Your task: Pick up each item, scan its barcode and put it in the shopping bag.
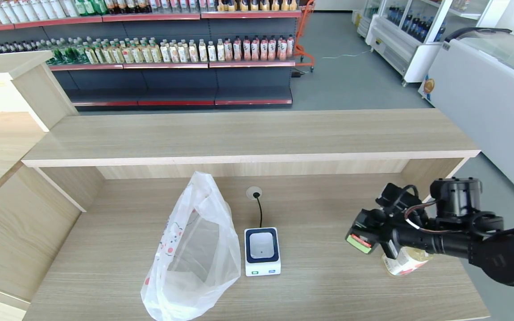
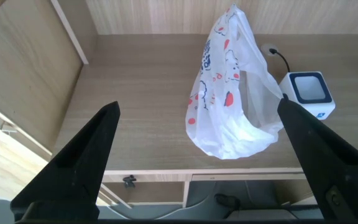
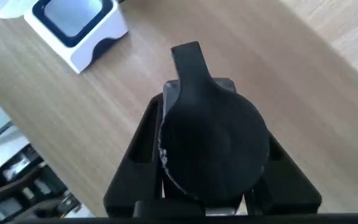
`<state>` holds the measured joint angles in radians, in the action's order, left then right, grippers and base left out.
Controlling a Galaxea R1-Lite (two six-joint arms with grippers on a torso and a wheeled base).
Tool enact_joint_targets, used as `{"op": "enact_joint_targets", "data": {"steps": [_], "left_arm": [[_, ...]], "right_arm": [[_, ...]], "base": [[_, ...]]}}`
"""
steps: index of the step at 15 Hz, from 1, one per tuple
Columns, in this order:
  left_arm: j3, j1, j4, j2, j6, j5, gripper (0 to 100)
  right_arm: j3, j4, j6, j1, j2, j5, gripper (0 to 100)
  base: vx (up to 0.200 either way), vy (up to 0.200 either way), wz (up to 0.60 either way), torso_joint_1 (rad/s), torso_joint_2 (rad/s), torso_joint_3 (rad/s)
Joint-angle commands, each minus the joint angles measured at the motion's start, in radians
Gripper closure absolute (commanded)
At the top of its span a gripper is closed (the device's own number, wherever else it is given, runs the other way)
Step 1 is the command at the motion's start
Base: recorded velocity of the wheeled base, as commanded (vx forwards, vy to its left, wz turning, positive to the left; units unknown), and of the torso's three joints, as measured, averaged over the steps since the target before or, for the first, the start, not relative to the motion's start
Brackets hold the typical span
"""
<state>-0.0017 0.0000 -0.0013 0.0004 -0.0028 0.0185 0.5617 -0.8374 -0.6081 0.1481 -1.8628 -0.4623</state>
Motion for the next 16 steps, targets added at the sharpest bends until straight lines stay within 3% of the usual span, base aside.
{"op": "enact_joint_targets", "data": {"steps": [1,2,4,5,6,8,9,10,12,16], "left_arm": [[0.000,0.000,0.000,0.000,0.000,0.000,0],[0.000,0.000,0.000,0.000,0.000,0.000,0],[0.000,0.000,0.000,0.000,0.000,0.000,0],[0.000,0.000,0.000,0.000,0.000,0.000,0],[0.000,0.000,0.000,0.000,0.000,0.000,0],[0.000,0.000,0.000,0.000,0.000,0.000,0],[0.000,0.000,0.000,0.000,0.000,0.000,0],[0.000,0.000,0.000,0.000,0.000,0.000,0],[0.000,0.000,0.000,0.000,0.000,0.000,0],[0.000,0.000,0.000,0.000,0.000,0.000,0]], "right_arm": [[-0.172,-0.238,-0.073,-0.071,0.186,-0.006,100],[-0.194,-0.319,-0.187,-0.061,0.192,-0.036,100],[-0.194,-0.302,-0.530,-0.033,0.197,-0.320,100],[-0.192,-0.216,-0.753,-0.004,0.197,-0.464,100],[-0.189,-0.084,-1.055,0.033,0.198,-0.536,100],[-0.171,0.150,-1.457,0.057,0.217,-0.553,100],[-0.164,0.167,-1.541,0.061,0.218,-0.553,100],[-0.166,0.175,-1.724,0.084,0.218,-0.553,100],[-0.175,0.178,-1.872,0.139,0.221,-0.561,100],[-0.175,0.178,-2.000,0.246,0.234,-0.634,100]], "base": [[0.000,0.000,0.00,0.000,0.00,0.000],[0.000,0.000,0.00,0.000,0.00,0.000],[0.000,0.000,0.00,0.000,0.00,0.000],[0.000,0.000,0.00,0.000,0.00,0.000],[0.000,0.000,0.00,0.000,0.00,0.000],[0.000,0.000,0.00,0.000,0.00,0.000],[0.000,0.000,0.00,0.000,0.00,0.000],[0.000,0.000,0.00,0.000,0.00,0.000],[0.000,0.000,0.00,0.000,0.00,0.000],[0.000,0.000,0.00,0.000,0.00,0.000]]}}
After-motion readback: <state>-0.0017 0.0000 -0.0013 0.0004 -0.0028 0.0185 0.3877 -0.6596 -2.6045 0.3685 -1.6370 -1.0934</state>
